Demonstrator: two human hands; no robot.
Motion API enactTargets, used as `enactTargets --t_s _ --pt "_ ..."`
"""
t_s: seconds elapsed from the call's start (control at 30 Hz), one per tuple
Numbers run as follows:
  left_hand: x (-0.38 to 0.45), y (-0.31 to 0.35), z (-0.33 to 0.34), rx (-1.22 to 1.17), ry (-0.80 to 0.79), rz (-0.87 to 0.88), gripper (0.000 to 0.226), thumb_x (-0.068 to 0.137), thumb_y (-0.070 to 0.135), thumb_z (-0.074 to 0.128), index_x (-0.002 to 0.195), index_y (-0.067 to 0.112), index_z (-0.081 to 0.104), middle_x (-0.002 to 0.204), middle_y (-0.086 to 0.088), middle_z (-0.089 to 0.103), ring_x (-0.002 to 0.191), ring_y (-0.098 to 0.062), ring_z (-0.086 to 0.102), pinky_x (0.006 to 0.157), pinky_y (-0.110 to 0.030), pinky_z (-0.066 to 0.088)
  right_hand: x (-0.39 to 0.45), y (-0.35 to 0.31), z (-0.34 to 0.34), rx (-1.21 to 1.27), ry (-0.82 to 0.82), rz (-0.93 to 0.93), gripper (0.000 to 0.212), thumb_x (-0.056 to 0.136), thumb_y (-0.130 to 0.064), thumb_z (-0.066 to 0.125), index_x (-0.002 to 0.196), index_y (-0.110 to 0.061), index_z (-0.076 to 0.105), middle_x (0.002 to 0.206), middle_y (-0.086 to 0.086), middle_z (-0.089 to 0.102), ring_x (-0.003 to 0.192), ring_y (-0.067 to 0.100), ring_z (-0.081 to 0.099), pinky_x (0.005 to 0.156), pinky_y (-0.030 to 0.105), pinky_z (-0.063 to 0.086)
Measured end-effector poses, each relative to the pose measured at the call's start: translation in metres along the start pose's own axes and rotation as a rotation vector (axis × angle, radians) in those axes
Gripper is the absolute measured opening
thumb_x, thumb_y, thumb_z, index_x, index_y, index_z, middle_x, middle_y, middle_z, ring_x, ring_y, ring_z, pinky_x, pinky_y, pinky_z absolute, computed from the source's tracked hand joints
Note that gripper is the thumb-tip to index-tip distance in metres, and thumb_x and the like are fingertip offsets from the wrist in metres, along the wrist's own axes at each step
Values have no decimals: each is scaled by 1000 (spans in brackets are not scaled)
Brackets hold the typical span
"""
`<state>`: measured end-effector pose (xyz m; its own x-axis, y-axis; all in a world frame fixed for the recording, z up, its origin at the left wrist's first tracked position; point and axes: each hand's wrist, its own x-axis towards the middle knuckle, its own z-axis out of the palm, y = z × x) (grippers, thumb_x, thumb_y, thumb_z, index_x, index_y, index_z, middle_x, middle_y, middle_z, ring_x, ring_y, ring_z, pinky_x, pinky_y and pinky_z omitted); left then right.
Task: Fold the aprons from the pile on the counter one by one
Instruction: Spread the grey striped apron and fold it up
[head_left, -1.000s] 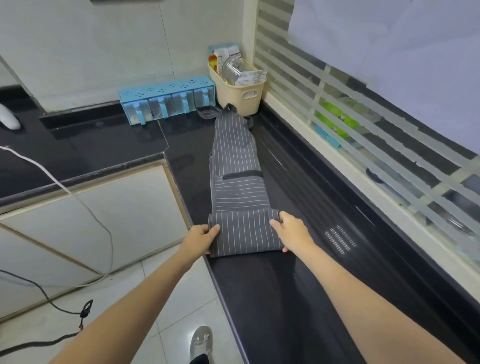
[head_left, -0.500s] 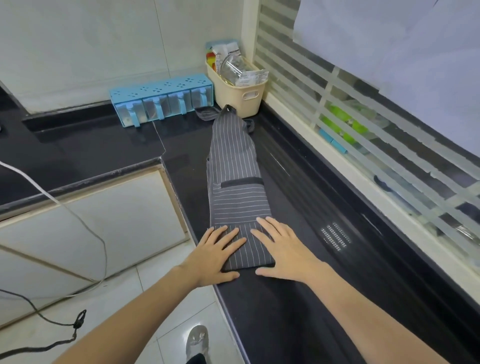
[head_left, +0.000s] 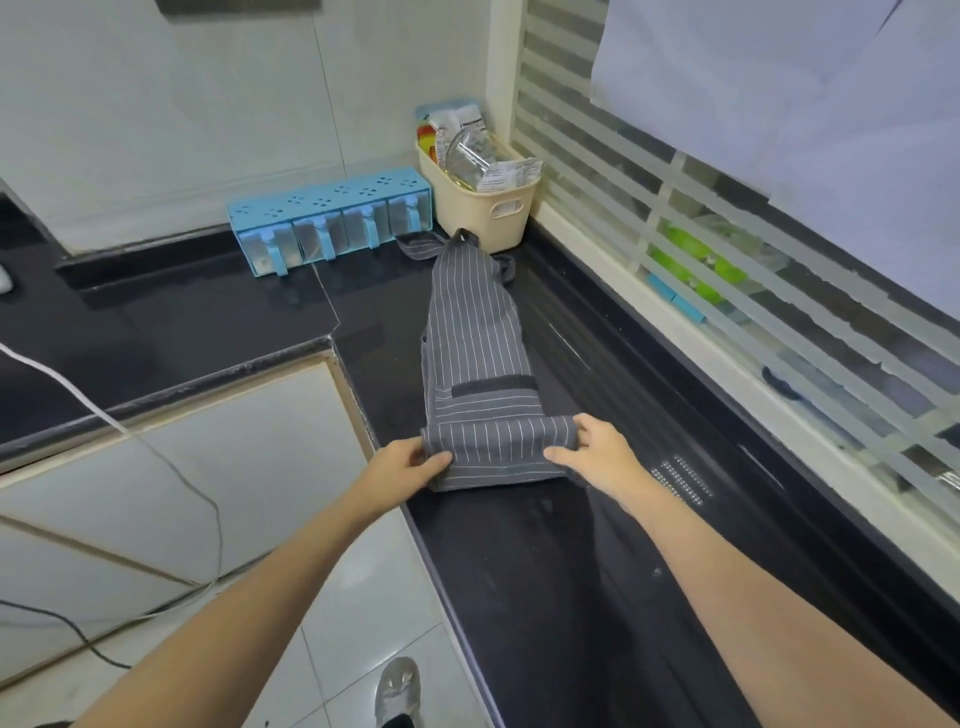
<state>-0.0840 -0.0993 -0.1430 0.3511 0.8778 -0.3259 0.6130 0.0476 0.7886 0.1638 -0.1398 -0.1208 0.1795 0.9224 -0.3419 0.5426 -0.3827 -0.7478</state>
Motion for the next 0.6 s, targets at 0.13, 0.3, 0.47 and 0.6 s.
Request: enactTargets --t_s 0.13,0.3,0.47,0.6 --pt "24 0 -4 -21 49 -153 29 97 32 46 90 6 58 93 -15 65 83 -30 65 81 -43 55 22 -10 17 -195 44 55 30 93 -35 55 83 -8 47 74 1 51 75 22 52 65 35 45" --pt "30 -1 -12 473 342 -18 26 96 33 45 105 9 48 112 -12 57 99 -34 58 80 -36 44 31 -21 42 -279 123 120 28 96 -33 52 96 -10 36 92 9 54 85 30 60 71 39 51" --pt "37 -27 -5 1049 -26 616 90 77 69 25 150 18 13 154 -17 20 139 -32 29 110 -53 23 22 -16 44 -726 378 -424 35 81 -26 71 105 -8 54 107 8 51 88 23 58 60 30 52" --pt "47 -28 -7 1084 -271 410 98 64 78 5 137 24 -30 149 -7 -32 143 -30 -19 115 -41 -10 18 -1 40 -965 -71 -639 63 87 -48 47 133 -5 48 144 10 39 135 30 35 108 45 37"
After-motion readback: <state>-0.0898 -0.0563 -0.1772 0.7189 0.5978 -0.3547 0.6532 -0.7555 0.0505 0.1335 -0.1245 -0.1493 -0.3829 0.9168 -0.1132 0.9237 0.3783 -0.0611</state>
